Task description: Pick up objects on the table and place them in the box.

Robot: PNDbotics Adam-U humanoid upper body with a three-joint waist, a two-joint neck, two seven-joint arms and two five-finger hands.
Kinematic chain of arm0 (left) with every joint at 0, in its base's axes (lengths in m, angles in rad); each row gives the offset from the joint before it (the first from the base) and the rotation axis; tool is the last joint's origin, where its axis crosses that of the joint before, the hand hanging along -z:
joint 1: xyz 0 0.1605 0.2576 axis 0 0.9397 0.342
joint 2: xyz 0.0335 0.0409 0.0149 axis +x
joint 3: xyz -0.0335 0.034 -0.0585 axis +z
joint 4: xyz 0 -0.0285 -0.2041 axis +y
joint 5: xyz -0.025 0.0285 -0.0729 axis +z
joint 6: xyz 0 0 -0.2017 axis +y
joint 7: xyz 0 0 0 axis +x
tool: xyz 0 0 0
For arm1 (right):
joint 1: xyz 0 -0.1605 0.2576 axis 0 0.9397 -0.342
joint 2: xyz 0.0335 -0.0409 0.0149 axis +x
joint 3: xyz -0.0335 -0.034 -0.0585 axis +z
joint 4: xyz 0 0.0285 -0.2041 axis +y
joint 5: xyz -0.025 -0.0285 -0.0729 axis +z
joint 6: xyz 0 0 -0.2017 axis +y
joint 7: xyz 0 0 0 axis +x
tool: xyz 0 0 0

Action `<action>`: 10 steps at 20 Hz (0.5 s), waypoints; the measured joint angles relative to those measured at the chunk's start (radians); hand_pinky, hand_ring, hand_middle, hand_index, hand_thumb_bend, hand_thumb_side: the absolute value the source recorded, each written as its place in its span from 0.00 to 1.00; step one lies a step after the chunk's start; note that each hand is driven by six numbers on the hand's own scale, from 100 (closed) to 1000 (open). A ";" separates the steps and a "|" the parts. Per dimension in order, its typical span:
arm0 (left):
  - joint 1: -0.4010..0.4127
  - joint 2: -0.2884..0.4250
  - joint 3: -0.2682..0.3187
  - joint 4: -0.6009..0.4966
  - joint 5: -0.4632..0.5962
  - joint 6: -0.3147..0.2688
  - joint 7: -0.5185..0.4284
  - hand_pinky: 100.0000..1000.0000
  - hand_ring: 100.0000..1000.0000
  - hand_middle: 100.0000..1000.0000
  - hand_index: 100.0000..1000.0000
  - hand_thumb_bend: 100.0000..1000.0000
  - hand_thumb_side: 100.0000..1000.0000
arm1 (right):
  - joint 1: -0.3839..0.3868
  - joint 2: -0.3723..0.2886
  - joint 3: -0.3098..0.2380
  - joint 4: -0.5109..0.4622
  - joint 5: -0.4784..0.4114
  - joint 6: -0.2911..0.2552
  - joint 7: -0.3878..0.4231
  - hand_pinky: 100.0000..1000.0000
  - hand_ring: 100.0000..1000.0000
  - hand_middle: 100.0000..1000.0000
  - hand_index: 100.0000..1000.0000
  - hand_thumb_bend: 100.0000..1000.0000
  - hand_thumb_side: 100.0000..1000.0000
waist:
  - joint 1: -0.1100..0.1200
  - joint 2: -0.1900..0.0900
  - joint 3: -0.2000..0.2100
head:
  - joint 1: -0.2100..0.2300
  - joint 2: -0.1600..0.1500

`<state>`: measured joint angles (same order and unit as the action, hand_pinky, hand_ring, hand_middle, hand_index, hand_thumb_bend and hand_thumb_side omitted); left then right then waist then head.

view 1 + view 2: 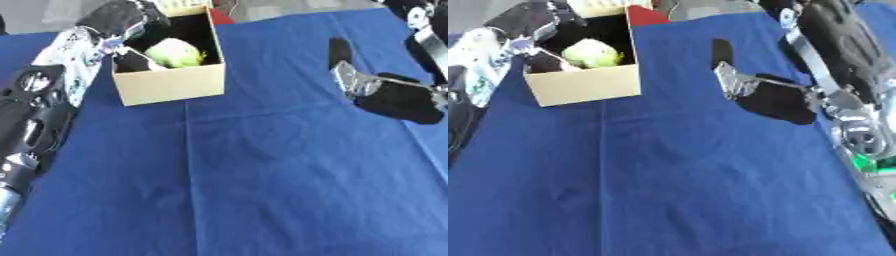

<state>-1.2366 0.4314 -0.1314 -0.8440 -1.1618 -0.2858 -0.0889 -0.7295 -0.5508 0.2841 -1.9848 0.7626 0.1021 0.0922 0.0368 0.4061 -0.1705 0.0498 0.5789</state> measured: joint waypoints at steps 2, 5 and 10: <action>-0.001 0.000 0.005 -0.010 0.000 0.004 0.015 0.53 0.72 0.69 0.81 0.56 0.48 | 0.000 0.000 0.000 0.000 0.000 0.000 0.000 0.93 0.80 0.74 0.84 0.00 0.56 | 0.000 0.000 0.000 | 0.000 0.001; -0.001 0.000 0.014 -0.040 0.011 0.015 0.038 0.52 0.71 0.68 0.80 0.55 0.48 | 0.000 0.000 0.000 0.000 0.000 0.000 0.001 0.93 0.81 0.74 0.84 0.00 0.55 | 0.000 -0.001 0.001 | -0.002 0.003; 0.017 0.005 0.024 -0.167 0.082 0.036 0.066 0.52 0.70 0.67 0.80 0.53 0.51 | 0.001 0.000 0.003 0.000 0.000 0.002 0.010 0.93 0.81 0.74 0.84 0.00 0.55 | -0.001 -0.016 0.019 | -0.019 0.022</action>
<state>-1.2198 0.4360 -0.1074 -1.0109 -1.0795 -0.2494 -0.0230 -0.7289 -0.5506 0.2869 -1.9848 0.7629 0.1040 0.1024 0.0358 0.3898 -0.1513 0.0303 0.6009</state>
